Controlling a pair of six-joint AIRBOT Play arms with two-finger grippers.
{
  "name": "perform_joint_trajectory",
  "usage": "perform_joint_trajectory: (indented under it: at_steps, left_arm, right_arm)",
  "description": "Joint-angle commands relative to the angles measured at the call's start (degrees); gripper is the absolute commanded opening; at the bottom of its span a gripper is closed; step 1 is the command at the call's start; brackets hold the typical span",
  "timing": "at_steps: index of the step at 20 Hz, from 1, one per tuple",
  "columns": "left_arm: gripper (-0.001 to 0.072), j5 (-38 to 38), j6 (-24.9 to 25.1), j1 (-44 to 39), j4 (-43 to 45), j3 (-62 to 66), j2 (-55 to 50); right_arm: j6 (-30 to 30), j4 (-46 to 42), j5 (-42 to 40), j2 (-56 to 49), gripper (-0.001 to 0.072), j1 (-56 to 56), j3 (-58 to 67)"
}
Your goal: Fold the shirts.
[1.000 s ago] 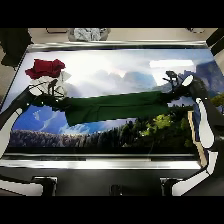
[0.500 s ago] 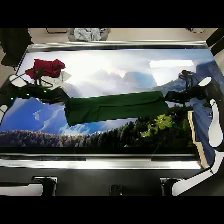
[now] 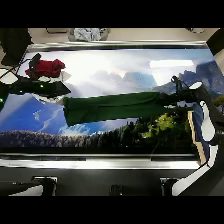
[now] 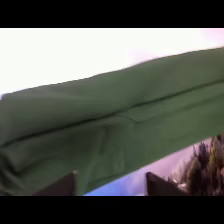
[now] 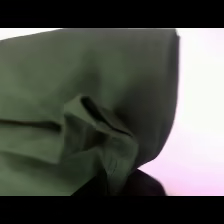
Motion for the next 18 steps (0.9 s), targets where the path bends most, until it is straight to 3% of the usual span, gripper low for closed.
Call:
perform_joint_trajectory:
  at_steps: [1, 2, 5, 12, 17, 18]
  left_arm:
    - [0.0275, 0.09, 0.02, -4.13, -0.02, 0.00, -0.61]
    - [0.0143, 0.50, 0.02, -6.21, -0.02, -0.07, -1.51]
    - [0.0028, 8.74, -1.66, -13.70, -3.32, -3.15, -4.11]
    - [0.0027, 24.39, -2.60, -27.63, -22.73, -4.46, -16.46]
    - [0.0027, 30.16, -2.47, -33.40, -41.48, -4.22, -25.73]
    - [0.0027, 31.69, -0.15, -34.67, -45.83, -4.20, -27.06]
  right_arm:
    - [-2.51, 2.54, 2.58, 5.07, 0.0044, 0.52, 0.09]
    - [-2.49, 2.58, 3.65, 7.85, 0.0044, 0.52, 0.09]
    - [-1.97, 1.68, 8.07, 16.17, 0.0044, 2.27, 0.09]
    - [5.44, -3.56, 14.38, 35.85, 0.0044, 10.08, 0.09]
    - [10.19, -4.28, 18.32, 43.54, 0.0045, 11.04, 0.09]
    - [10.97, -4.33, 18.25, 44.26, 0.0045, 11.04, 0.09]
